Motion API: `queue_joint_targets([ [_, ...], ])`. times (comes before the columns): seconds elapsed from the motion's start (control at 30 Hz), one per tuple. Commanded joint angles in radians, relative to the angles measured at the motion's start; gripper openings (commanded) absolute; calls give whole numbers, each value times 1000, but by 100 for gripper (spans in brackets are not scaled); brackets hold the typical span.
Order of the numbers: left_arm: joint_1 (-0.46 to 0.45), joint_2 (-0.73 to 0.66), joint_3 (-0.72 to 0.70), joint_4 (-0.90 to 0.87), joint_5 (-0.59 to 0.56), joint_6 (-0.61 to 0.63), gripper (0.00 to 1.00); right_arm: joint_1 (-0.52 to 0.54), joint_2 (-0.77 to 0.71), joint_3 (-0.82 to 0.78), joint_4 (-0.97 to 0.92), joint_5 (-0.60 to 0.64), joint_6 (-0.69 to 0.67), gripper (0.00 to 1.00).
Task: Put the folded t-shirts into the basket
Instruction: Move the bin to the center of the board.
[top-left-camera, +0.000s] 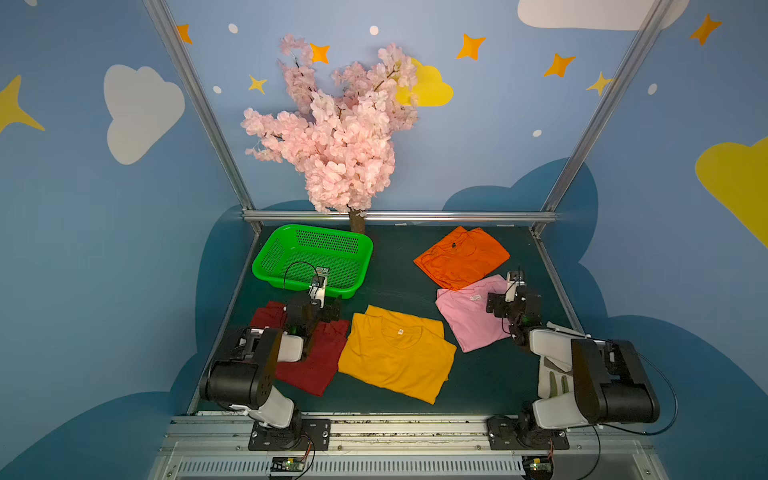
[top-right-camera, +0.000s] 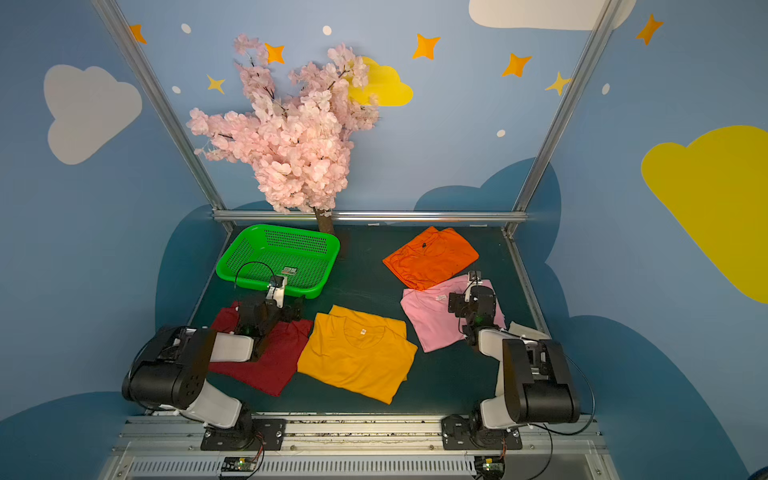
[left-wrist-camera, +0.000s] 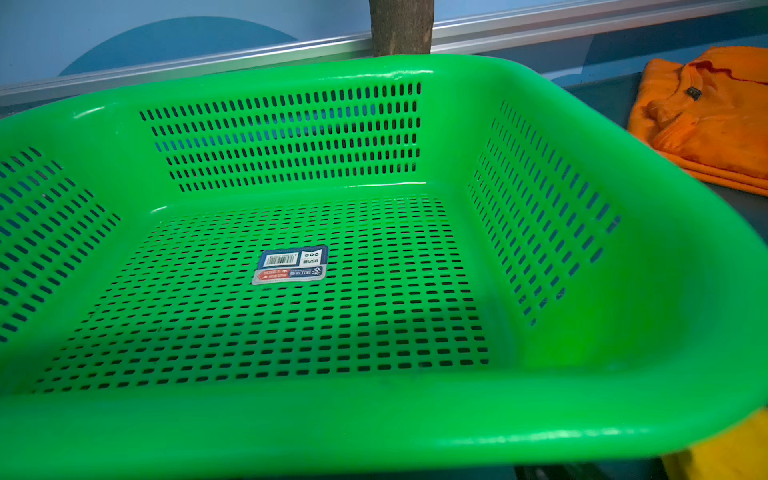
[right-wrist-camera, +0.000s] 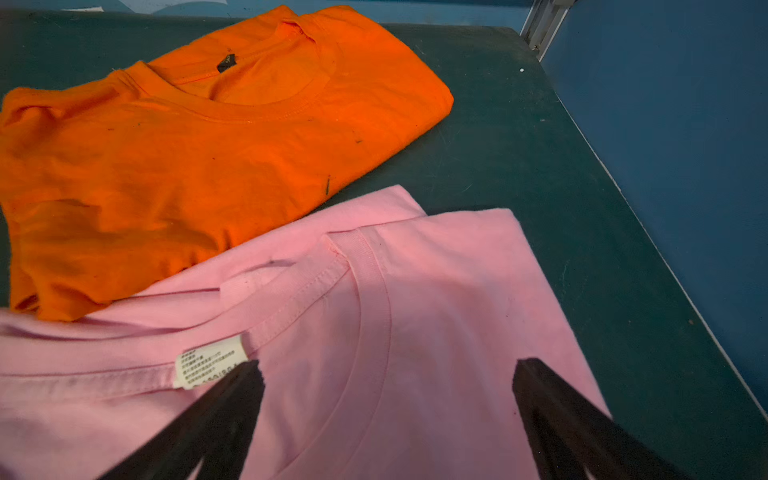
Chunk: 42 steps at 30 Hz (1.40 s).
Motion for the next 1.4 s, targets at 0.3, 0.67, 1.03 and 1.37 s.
queue_joint_targets([
  [0.3, 2, 4, 5, 50, 7, 10, 100, -11, 6, 18, 23, -21, 2, 98],
  [0.67, 35, -194, -49, -14, -128, -79, 100, 10, -76, 42, -73, 45, 23, 98],
  [1.03, 97, -950, -132, -585, -226, -488, 98, 41, -376, 189, -528, 67, 337, 98],
  [1.37, -278, -328, 342, -791, -42, -351, 92, 343, -257, 380, -785, -95, 317, 98],
])
